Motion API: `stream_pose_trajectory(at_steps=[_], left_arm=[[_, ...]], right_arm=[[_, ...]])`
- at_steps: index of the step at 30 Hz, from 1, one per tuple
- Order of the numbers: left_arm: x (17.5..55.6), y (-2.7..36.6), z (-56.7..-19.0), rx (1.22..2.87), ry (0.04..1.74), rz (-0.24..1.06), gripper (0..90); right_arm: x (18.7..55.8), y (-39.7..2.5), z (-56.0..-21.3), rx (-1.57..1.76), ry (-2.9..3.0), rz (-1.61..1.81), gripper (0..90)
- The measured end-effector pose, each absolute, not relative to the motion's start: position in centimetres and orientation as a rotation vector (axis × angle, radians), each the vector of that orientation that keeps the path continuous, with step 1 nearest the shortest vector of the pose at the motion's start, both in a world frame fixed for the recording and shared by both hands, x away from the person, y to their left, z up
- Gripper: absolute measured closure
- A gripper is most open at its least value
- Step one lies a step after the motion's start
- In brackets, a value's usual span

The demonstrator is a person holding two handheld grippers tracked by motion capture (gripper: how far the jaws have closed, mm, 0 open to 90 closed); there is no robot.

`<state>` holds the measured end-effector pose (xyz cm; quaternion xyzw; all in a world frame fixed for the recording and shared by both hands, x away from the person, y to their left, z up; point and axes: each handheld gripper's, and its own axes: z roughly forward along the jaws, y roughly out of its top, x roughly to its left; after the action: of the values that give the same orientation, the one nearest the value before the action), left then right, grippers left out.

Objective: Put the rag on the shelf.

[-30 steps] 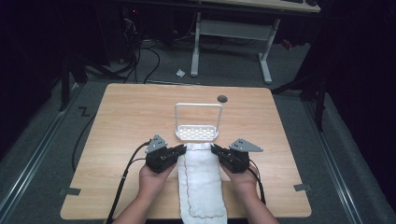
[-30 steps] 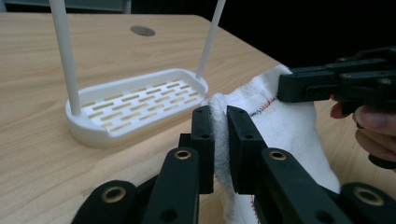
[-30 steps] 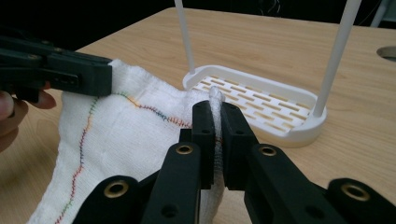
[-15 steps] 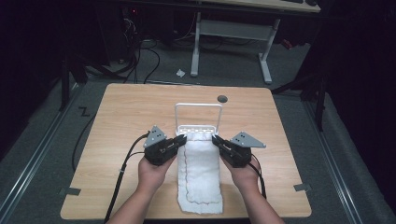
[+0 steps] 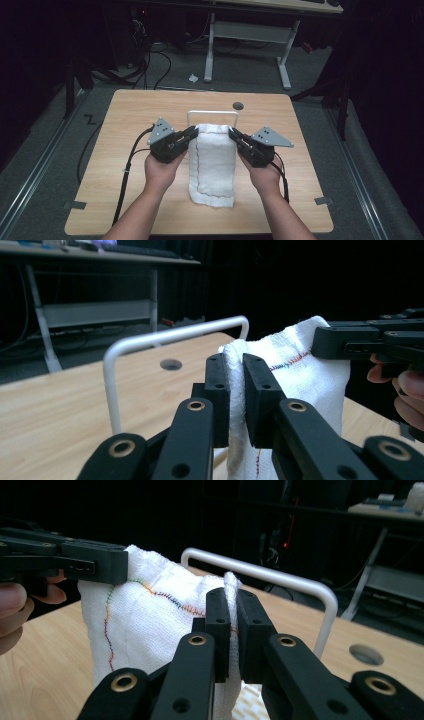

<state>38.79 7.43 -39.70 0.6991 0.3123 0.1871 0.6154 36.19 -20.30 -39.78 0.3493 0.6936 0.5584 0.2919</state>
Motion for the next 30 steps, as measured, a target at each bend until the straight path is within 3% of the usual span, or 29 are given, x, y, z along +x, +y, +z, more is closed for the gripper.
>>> stream_pose_trajectory(at_steps=[22,30], left_arm=[[39.4,6.9,-32.3,1.566,0.628,0.552,82.6],[40.4,6.8,-31.3,1.591,0.607,0.587,82.6]], right_arm=[[36.5,-20.5,-32.8,0.83,1.737,1.518,85.9],[37.1,-20.5,-31.7,0.83,1.729,1.525,85.9]])
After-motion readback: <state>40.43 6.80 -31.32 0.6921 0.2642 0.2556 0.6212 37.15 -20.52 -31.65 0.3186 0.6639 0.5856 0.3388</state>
